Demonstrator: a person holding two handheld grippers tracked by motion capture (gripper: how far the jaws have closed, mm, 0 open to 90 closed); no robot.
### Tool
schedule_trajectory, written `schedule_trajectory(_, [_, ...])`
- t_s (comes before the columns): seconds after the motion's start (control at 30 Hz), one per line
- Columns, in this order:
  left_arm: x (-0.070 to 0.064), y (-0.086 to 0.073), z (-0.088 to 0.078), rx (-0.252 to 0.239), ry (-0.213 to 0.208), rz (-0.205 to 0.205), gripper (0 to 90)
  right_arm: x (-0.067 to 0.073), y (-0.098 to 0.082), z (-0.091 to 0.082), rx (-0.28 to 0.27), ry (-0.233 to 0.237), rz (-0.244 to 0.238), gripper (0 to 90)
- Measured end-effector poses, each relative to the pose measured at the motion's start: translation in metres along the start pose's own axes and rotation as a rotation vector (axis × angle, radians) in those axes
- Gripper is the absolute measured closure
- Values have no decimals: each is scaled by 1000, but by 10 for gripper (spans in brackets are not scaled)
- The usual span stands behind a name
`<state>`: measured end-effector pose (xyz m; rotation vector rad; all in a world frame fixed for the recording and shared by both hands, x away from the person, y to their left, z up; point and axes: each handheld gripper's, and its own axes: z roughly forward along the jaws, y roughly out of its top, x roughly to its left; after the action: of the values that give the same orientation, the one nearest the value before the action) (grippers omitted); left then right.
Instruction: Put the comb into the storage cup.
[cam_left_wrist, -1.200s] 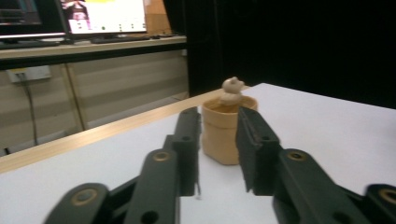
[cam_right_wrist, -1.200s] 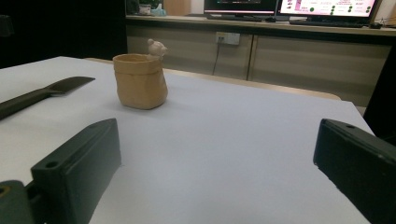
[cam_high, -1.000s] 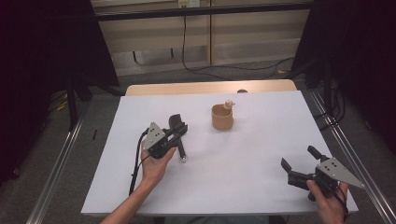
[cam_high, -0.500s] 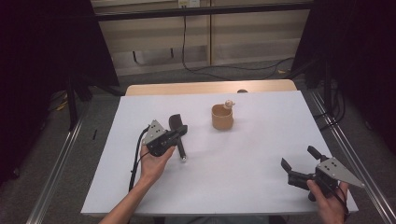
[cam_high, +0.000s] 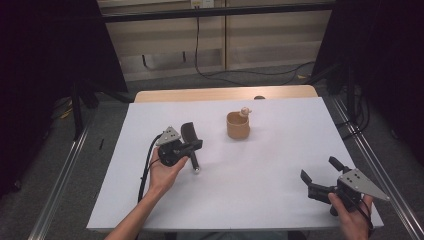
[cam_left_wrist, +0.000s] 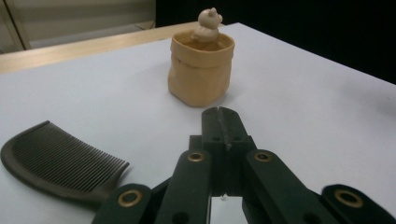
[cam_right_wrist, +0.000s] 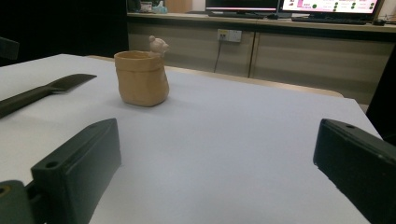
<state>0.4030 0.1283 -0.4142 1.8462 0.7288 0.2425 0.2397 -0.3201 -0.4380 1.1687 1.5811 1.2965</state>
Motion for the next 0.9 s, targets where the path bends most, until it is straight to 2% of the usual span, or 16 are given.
schedule_trajectory(0.1, [0,3,0,50,-7,-6,900,0,0,0,-3,-2,-1,2])
schedule_trajectory(0.17, [1,2,2,86,4,-18,900,0,0,0,-1,3,-1,2])
schedule_trajectory(0.23, [3,0,4,125,14,-14,900,0,0,0,-1,5,-3,2])
schedule_trajectory(0.43, [3,3,5,167,20,-2,900,0,0,0,-1,5,-3,2])
schedule_trajectory(0.53, [3,5,6,228,41,-22,900,0,0,0,-1,5,-3,2])
schedule_trajectory(0.6, [3,4,8,260,38,-22,900,0,0,0,-1,5,-3,2])
schedule_trajectory(0.67, [3,3,10,283,41,-31,900,0,0,0,-2,5,-5,2])
schedule_trajectory(0.73, [3,2,11,288,61,-56,900,0,0,-1,-2,6,-4,2])
schedule_trajectory(0.9, [1,-1,16,336,58,-66,900,0,0,0,-1,7,-3,2])
